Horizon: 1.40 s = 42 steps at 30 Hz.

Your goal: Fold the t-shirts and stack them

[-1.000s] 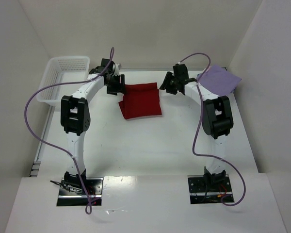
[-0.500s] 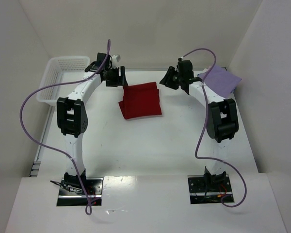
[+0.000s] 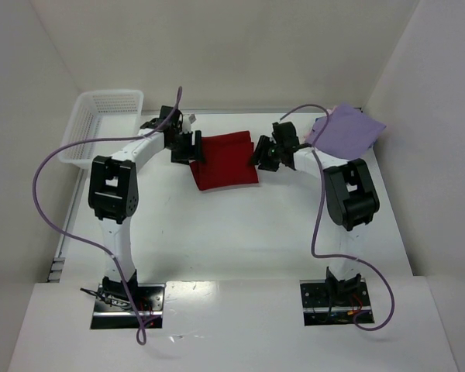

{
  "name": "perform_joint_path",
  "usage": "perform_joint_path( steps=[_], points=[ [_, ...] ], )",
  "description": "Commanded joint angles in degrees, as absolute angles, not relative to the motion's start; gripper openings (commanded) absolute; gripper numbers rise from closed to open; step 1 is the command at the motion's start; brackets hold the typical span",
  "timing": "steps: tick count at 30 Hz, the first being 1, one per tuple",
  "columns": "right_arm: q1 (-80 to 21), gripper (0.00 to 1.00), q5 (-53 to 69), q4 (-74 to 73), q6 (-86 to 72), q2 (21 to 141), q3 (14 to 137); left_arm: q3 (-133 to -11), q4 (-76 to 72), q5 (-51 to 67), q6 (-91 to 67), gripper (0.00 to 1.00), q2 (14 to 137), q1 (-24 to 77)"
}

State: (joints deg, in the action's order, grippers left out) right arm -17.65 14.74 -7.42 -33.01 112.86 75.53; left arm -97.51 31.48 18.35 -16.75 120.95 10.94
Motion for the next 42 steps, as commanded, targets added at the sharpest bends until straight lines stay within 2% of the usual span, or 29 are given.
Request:
perform_joint_path(
  steps=[1,12,17,20,21,26,36,42],
  points=[
    [-19.5,0.54,16.2,-4.4,-32.9,109.1,74.4,-95.5,30.5,21.2,-17.0,0.77,116.3,11.6],
    [-21.3,0.38,14.9,-5.8,-32.3,107.0,68.9,-86.2,27.0,21.4,-18.7,0.71,115.8,14.8],
    [-21.3,0.3,15.5,-5.8,-33.4,104.7,66.1,-84.0,26.5,21.4,-19.2,0.58,115.2,15.3],
    [-21.3,0.29,15.5,-5.8,-33.9,102.9,65.0,-82.6,25.8,21.9,-19.2,0.44,113.9,15.3],
    [-21.3,0.25,15.5,-5.8,-33.9,102.1,64.3,-82.6,25.8,21.9,-19.2,0.33,113.9,15.3],
    [-21.3,0.14,14.9,-5.3,-34.5,101.3,63.0,-80.9,25.8,23.1,-19.2,0.13,113.3,15.8],
    [-22.3,0.02,14.9,-4.2,-35.5,101.3,59.3,-80.3,25.8,23.1,-19.2,0.09,112.8,17.0],
    [-22.3,0.02,13.2,-5.6,-35.0,99.3,58.7,-80.3,27.7,20.8,-19.2,0.09,111.5,17.0]
  ],
)
